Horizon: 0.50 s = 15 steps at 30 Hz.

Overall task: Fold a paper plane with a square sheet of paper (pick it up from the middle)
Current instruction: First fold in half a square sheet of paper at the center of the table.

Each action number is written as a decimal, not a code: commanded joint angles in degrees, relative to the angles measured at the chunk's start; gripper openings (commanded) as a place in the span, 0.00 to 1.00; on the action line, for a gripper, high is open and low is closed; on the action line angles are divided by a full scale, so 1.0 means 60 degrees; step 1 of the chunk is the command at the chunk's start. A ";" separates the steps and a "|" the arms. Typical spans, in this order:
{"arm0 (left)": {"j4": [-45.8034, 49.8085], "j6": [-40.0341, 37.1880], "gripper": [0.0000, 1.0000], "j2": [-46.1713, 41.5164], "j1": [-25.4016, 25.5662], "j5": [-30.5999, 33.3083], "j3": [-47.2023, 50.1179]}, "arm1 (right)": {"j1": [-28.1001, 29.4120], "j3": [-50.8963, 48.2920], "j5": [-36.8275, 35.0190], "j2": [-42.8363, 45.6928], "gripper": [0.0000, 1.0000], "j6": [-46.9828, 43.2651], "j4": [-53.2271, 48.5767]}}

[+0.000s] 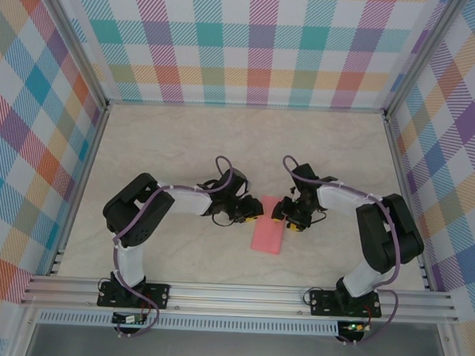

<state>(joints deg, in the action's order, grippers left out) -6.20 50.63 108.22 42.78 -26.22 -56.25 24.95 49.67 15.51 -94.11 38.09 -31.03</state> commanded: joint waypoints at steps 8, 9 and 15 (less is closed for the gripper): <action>0.1250 -0.0316 0.44 -0.1196 -0.0203 0.0826 -0.0193 | 0.0017 -0.0280 -0.0455 -0.1084 0.51 -0.0095 0.0339; 0.1320 -0.0302 0.45 -0.1261 -0.0219 0.0910 -0.0195 | 0.0017 -0.0280 -0.0474 -0.1135 0.51 -0.0066 0.0301; 0.1447 -0.0282 0.46 -0.1304 -0.0233 0.1136 -0.0191 | 0.0016 -0.0226 -0.0682 -0.1391 0.51 0.0060 0.0118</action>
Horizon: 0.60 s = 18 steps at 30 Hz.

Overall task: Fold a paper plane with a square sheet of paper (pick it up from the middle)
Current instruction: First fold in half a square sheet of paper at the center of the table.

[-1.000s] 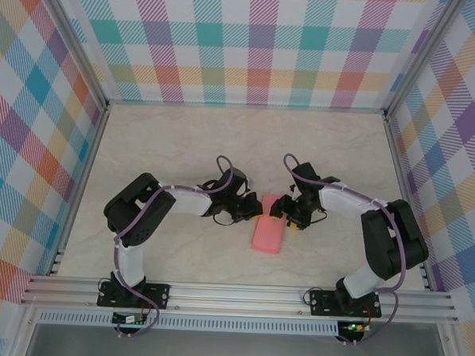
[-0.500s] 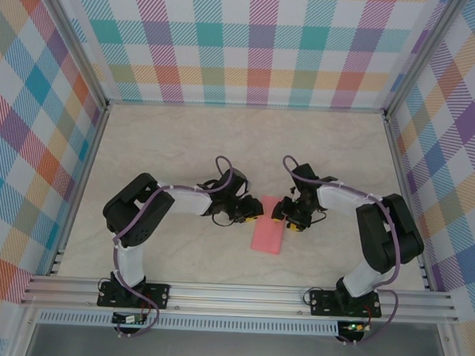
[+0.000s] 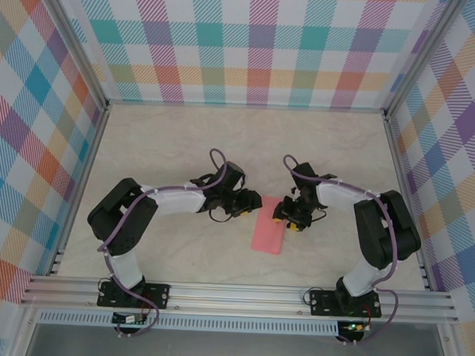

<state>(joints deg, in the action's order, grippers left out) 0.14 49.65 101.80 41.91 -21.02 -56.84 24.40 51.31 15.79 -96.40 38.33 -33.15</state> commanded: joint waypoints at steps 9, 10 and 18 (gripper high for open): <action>0.0678 -0.0091 0.45 -0.0457 -0.0095 0.1293 0.0012 | 0.0148 -0.0148 -0.0935 -0.1525 0.52 0.0105 0.0226; 0.0729 -0.0161 0.45 -0.0479 -0.0089 0.1355 0.0007 | 0.0152 -0.0095 -0.0870 -0.1602 0.54 0.0067 0.0245; 0.0885 -0.0327 0.44 -0.0717 -0.0147 0.1652 0.0261 | 0.0257 -0.0021 -0.0801 -0.2049 0.55 -0.0397 0.0352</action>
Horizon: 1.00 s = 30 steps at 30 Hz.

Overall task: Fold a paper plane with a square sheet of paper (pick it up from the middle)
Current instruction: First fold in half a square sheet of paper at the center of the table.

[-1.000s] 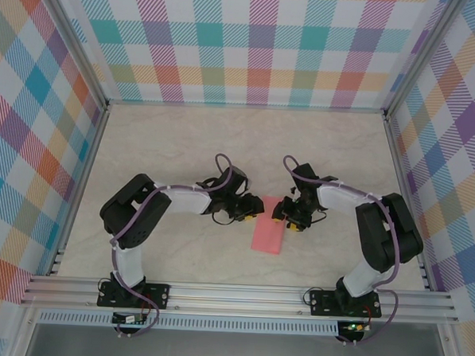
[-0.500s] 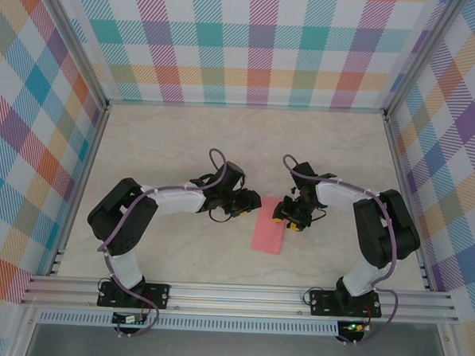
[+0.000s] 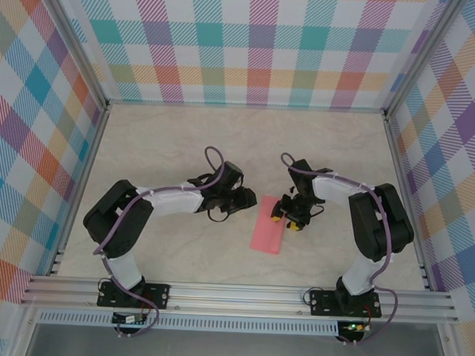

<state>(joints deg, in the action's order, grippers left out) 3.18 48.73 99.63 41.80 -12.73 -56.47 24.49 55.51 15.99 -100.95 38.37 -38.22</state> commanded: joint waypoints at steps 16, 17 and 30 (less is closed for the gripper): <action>-0.1150 0.0203 0.36 -0.0022 -0.0188 -0.1236 0.0484 | 0.0269 -0.0638 -0.1060 -0.1497 0.54 -0.0517 0.1179; -0.1233 0.0213 0.34 0.0024 -0.0177 -0.1349 0.0470 | 0.0272 -0.0638 -0.1061 -0.1514 0.54 -0.0507 0.1201; -0.1504 0.0257 0.22 0.0970 0.0221 -0.2250 -0.0042 | 0.0272 -0.0638 -0.1012 -0.1882 0.52 -0.0475 0.1345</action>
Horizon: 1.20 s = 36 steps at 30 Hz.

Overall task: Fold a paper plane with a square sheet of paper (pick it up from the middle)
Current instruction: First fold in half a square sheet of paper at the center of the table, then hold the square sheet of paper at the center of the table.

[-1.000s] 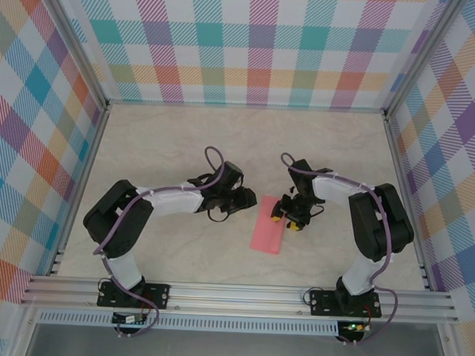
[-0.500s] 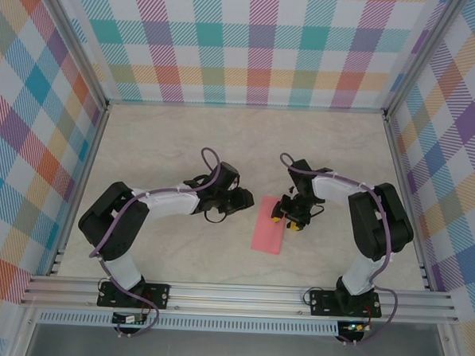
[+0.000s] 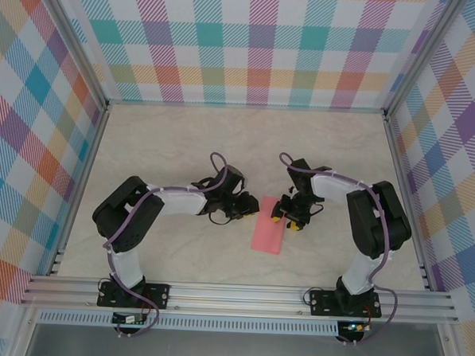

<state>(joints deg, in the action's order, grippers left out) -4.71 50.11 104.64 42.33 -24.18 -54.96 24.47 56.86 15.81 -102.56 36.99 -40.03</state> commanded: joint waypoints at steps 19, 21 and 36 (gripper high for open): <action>-0.0152 0.0013 0.21 0.0226 0.0282 -0.0385 -0.0379 | 0.0285 -0.0864 -0.0966 -0.1904 0.54 0.0115 0.1771; -0.0153 0.0013 0.21 0.0261 0.0301 -0.0433 -0.0402 | 0.0287 -0.0856 -0.0966 -0.1934 0.54 0.0107 0.1780; 0.0119 -0.0192 0.13 0.0800 0.0515 -0.0798 -0.0877 | 0.0285 -0.0834 -0.1025 -0.2008 0.55 -0.0068 0.1772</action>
<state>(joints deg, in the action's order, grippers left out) -4.82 50.00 108.44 44.40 -27.59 -58.28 24.47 57.60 15.84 -103.46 38.33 -40.73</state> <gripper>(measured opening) 0.135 0.547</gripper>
